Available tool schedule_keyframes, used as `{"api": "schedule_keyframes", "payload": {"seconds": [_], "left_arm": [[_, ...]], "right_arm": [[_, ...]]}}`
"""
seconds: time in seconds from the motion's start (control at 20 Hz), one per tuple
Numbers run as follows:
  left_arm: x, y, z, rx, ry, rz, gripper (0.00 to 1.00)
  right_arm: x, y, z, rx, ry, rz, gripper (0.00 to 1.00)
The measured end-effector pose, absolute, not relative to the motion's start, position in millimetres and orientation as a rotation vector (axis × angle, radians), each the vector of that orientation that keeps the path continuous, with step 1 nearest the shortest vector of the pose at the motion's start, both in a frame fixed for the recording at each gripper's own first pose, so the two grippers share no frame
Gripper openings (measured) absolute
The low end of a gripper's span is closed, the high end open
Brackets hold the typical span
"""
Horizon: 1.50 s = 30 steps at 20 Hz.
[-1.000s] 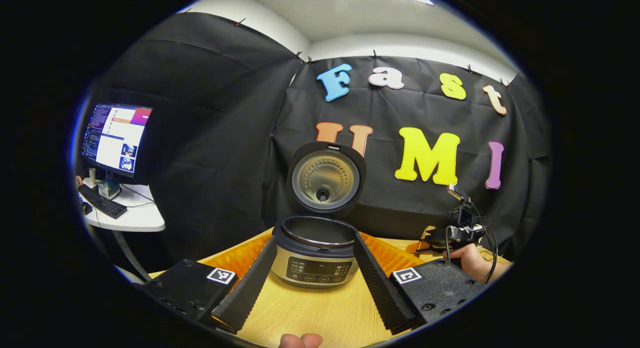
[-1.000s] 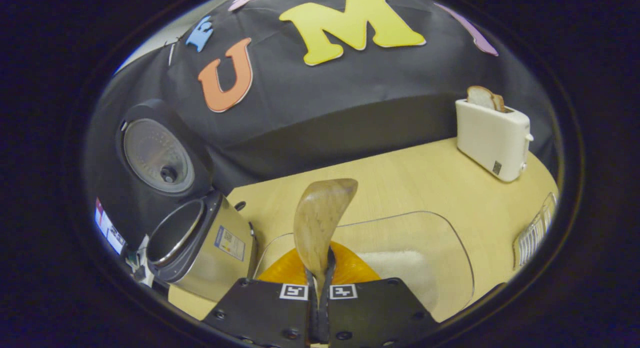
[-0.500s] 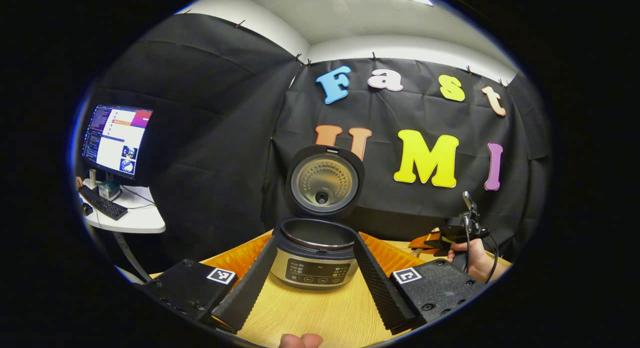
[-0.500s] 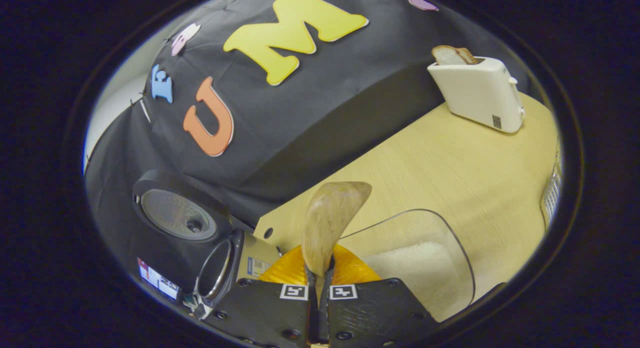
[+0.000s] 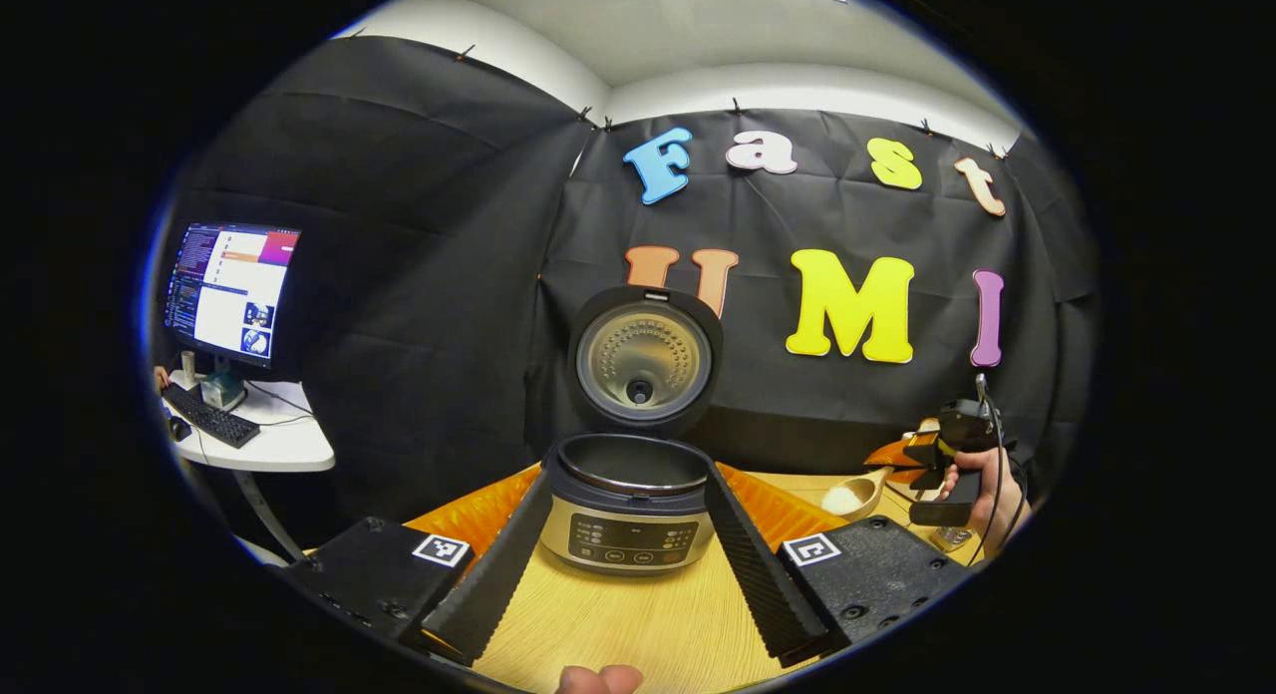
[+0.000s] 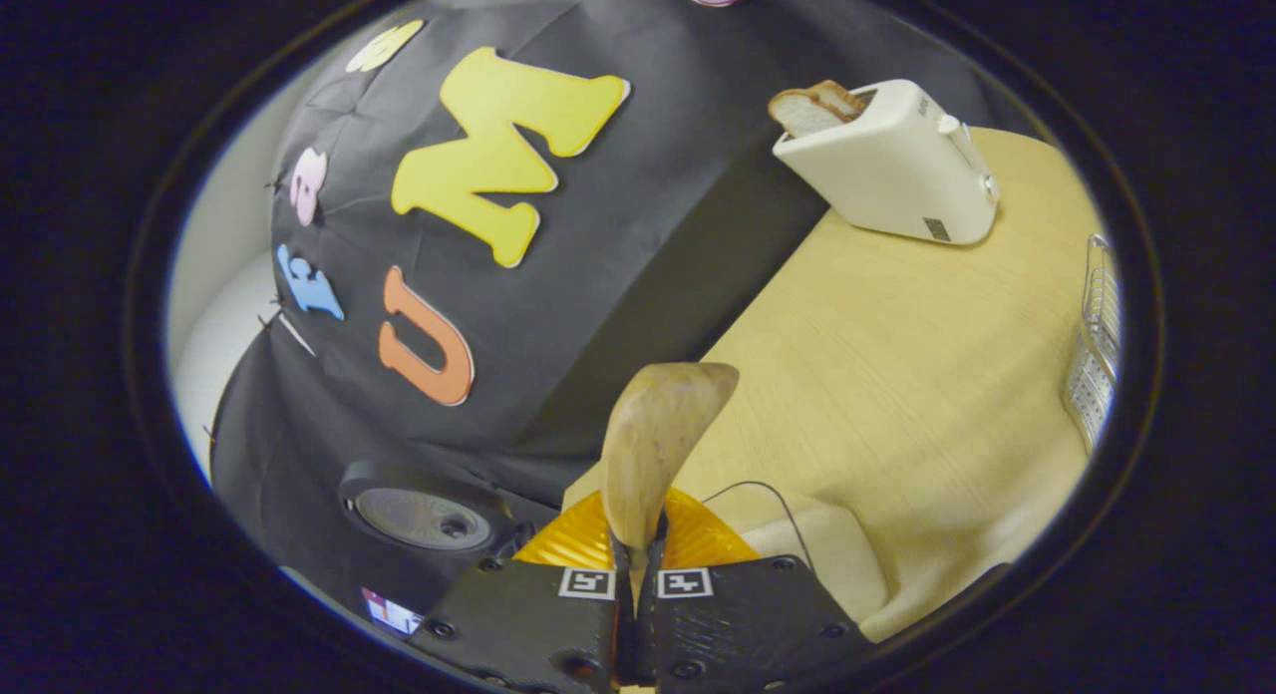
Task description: Close the left gripper, press the button to open the rice cooker; take a wooden spoon from the chopstick holder with the right hand, scoop a spoonful of rice and pour it into the rice cooker, then put the wooden spoon back into the chopstick holder.
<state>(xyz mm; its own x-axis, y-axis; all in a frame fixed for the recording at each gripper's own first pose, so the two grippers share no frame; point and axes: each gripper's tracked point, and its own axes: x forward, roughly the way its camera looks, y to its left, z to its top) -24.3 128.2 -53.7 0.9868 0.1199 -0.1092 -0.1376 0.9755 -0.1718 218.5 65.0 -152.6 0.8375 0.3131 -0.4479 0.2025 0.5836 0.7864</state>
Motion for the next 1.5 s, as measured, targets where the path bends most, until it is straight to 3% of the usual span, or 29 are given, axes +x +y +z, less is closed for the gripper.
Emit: {"api": "schedule_keyframes", "payload": {"seconds": [0.4, 0.9, 1.5], "left_arm": [[-19, 128, -66, -0.136, 0.129, 0.134, 0.98], [-24, 147, -63, -0.131, 0.123, 0.164, 0.98], [-22, 133, -76, -0.121, 0.169, 0.093, 0.98]], "right_arm": [[225, 85, -110, 1.065, 0.583, 0.128, 0.01], [272, 226, -30, 1.061, 0.607, 0.271, 0.01], [303, 340, -51, 0.692, 0.622, 0.289, 0.01]]}}
